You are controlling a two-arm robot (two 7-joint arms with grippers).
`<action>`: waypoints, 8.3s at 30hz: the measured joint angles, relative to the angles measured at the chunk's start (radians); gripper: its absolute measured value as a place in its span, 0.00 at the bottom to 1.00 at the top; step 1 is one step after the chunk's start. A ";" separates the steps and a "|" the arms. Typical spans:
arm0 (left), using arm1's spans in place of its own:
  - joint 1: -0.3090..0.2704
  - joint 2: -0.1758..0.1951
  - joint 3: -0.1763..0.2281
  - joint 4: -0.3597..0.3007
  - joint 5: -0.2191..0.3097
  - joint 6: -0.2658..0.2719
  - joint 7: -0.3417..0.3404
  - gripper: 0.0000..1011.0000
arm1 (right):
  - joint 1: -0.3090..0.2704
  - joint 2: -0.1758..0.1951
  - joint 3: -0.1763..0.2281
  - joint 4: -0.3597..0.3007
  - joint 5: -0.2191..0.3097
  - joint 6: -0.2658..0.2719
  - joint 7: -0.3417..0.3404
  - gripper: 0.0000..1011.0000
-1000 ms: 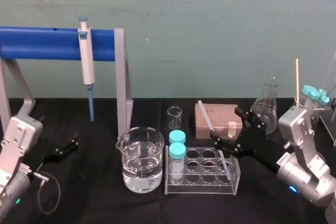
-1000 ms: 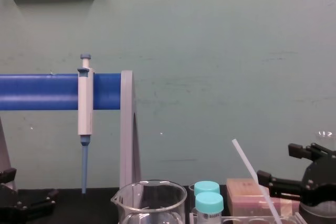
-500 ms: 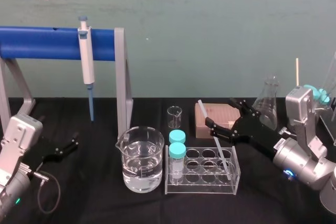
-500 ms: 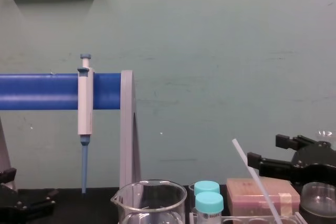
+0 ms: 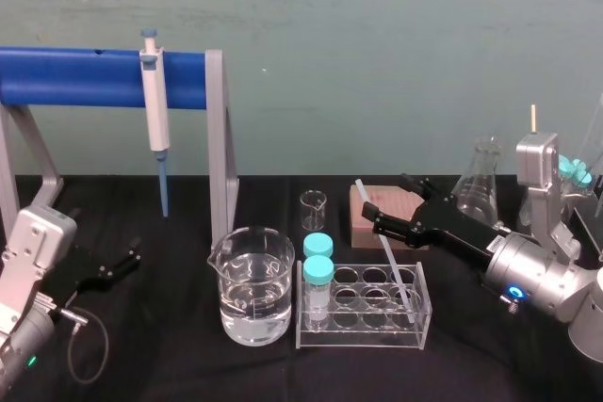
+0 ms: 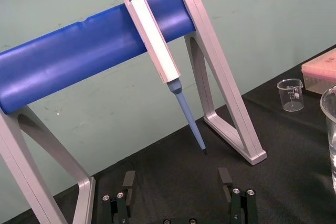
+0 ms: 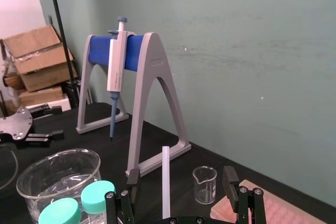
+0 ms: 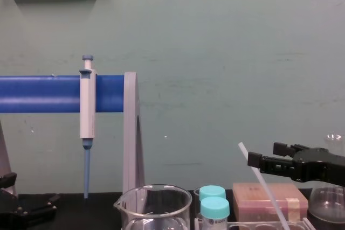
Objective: Pick up the stirring rod with one hand, then place it down.
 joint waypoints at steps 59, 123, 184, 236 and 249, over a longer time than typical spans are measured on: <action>0.000 0.000 0.000 0.000 0.000 0.000 0.000 0.99 | 0.078 -0.023 -0.041 0.121 0.063 0.100 0.081 0.75; 0.000 0.000 0.000 0.000 0.000 0.000 0.000 0.99 | 0.000 0.010 -0.012 -0.062 -0.011 -0.026 -0.025 0.07; 0.000 0.000 0.000 0.000 0.000 0.000 0.000 0.99 | -0.169 -0.080 0.138 -0.180 -0.198 -0.380 -0.195 0.07; 0.000 0.000 0.000 0.000 0.000 0.000 0.000 0.99 | -0.167 -0.079 0.136 -0.179 -0.196 -0.383 -0.192 0.07; 0.000 0.000 0.000 0.000 0.000 0.000 0.000 0.99 | -0.167 -0.079 0.136 -0.179 -0.196 -0.383 -0.192 0.07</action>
